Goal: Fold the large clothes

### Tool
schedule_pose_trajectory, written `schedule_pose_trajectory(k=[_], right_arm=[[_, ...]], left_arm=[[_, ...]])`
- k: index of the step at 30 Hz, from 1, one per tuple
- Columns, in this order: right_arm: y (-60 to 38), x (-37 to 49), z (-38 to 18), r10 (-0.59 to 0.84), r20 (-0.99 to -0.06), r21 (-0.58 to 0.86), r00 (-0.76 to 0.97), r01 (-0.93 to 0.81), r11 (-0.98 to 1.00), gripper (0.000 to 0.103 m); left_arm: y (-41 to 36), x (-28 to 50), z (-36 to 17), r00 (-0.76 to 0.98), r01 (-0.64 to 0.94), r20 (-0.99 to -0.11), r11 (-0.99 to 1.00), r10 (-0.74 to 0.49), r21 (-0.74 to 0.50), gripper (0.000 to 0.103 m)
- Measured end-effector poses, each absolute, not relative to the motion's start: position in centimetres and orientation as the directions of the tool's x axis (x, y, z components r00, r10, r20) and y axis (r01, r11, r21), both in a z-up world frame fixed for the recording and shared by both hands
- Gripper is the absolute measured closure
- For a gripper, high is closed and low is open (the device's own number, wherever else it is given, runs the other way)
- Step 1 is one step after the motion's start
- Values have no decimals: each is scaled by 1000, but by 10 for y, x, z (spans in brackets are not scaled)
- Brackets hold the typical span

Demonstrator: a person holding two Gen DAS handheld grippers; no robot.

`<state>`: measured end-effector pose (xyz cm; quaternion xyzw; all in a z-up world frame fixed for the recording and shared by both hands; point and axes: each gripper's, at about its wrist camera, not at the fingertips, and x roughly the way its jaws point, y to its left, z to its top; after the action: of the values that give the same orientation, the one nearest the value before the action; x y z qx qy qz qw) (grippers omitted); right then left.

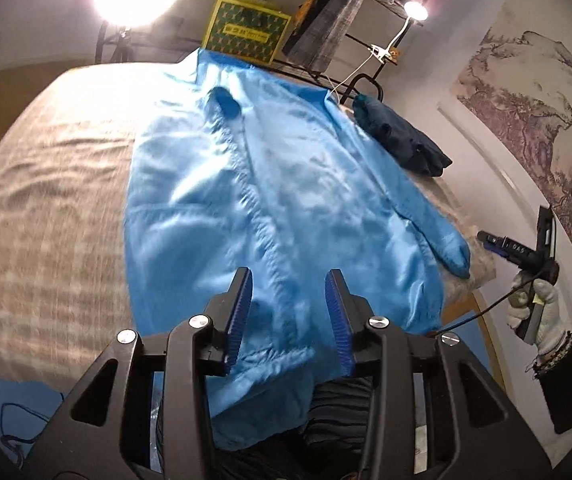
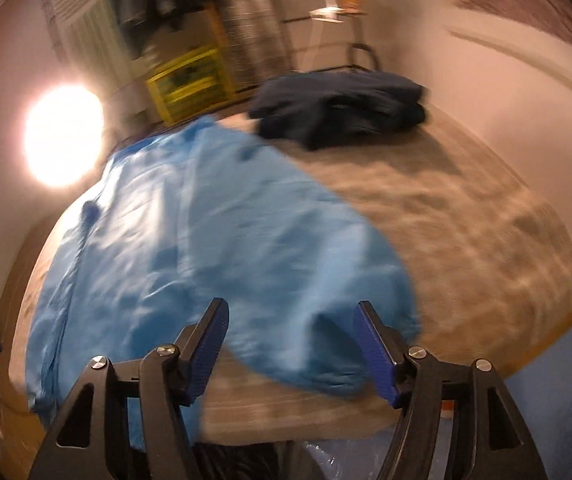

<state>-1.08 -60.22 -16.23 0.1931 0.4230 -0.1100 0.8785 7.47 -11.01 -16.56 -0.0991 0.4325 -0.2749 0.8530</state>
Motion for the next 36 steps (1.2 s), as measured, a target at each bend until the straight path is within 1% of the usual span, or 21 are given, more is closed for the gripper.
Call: schedule_pose_trajectory(k=[2,6,8,11,14,15,16,17,18,19,25,28,32,36], right_arm=[[-625,-15,-169,-32,-787,280,617,401,872,35],[-669,-10,-193,-9,-802,358,597,493,793,34],[-679,-4,-204,-5,-814,364,581,518,774,36],[-684,8,-218,36,-827,386,560,520,762,38],[-682,22,-231,61,-851,371,522,514,773,53],[-681,26,-235,66,-857,366,511,514,776,65],[-679,28,-238,73,-860,366,504,511,778,79],[-678,29,-239,76,-860,366,504,508,779,86],[-677,30,-239,87,-854,379,513,500,778,100],[-675,29,-236,97,-845,395,526,491,777,103],[-654,27,-194,22,-813,337,582,439,833,103],[-630,31,-164,-9,-783,285,622,371,884,103],[-581,40,-123,14,-732,231,681,228,946,103],[-513,44,-96,123,-696,194,707,19,981,103]], left_arm=[[-117,82,-159,468,388,-678,821,-567,-419,61],[-133,94,-154,459,397,-674,812,-579,-428,60],[-141,100,-154,450,404,-673,806,-587,-433,60],[-153,106,-156,443,412,-676,803,-589,-430,60],[-165,113,-160,435,419,-683,803,-587,-424,60],[-167,114,-161,433,421,-685,803,-586,-421,60],[-170,116,-163,432,422,-685,803,-586,-420,60],[-172,117,-163,433,422,-684,803,-587,-421,60],[-173,118,-164,436,420,-683,804,-586,-421,60],[-174,119,-164,439,420,-680,803,-587,-423,60],[-177,125,-165,437,412,-662,790,-609,-455,60],[-177,128,-164,439,406,-654,786,-615,-466,60],[-175,134,-164,446,390,-642,781,-623,-487,60],[-169,138,-164,453,370,-633,779,-627,-506,60]])
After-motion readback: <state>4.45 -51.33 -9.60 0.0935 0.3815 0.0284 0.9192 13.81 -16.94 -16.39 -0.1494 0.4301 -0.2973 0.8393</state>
